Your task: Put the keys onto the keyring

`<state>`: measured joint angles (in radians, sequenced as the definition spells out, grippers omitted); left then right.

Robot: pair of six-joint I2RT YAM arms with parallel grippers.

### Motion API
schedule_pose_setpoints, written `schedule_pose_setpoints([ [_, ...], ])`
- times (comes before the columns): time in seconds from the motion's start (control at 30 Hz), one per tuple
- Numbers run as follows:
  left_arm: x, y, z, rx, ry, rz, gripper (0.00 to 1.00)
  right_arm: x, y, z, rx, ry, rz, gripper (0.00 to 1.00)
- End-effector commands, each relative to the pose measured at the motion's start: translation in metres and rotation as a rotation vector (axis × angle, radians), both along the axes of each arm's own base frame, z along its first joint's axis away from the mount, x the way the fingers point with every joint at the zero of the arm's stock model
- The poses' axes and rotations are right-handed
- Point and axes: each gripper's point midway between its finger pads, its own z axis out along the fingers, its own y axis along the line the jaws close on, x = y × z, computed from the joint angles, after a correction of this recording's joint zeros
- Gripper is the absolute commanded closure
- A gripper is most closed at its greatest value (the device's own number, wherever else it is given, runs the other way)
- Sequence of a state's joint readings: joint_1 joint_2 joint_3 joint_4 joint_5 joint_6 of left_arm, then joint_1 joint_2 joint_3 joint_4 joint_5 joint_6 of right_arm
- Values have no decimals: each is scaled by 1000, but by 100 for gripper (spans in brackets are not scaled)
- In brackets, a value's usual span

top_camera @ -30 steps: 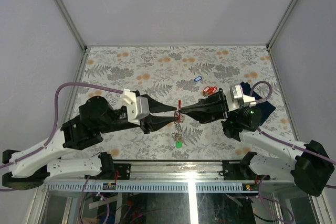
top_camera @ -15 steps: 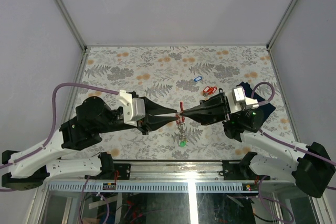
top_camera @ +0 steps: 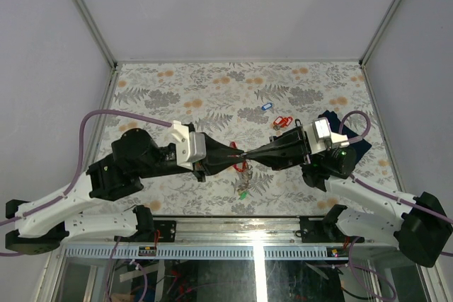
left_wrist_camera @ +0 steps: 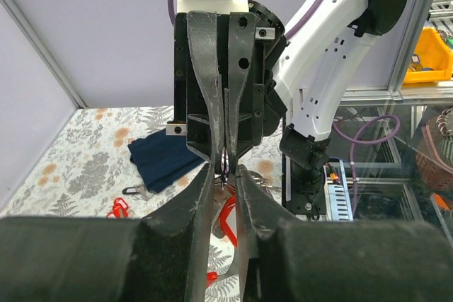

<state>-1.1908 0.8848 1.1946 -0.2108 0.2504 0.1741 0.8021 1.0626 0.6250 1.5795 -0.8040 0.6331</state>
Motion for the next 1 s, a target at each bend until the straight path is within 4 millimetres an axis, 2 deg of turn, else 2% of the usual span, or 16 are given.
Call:
schedule_pose_setpoints([
  [0.0, -3, 3, 25, -63, -33, -7, 92, -25, -24, 31, 137, -131, 7, 100],
  [0.1, -4, 3, 25, -62, -31, -9, 100, -23, -25, 30, 140, -128, -2, 100],
  [0.3, -3, 5, 23, -38, -14, -3, 100, -18, -25, 22, 129, -119, -49, 98],
  [0.37, -1, 6, 22, -30, -3, 10, 100, -12, -23, 17, 101, -113, -96, 93],
  [0.5, 6, 7, 16, -5, 17, 50, 100, 0, -26, 9, 73, -113, -219, 77],
  [0.6, 7, 7, 13, 8, 25, 59, 100, 9, -29, 2, 41, -117, -310, 69],
  [0.8, 13, 5, 7, 28, 38, 87, 100, 21, -34, -10, -31, -117, -422, 67],
  [0.97, 23, 4, 1, 64, 66, 140, 100, 46, -34, -30, -156, -51, -546, 63],
])
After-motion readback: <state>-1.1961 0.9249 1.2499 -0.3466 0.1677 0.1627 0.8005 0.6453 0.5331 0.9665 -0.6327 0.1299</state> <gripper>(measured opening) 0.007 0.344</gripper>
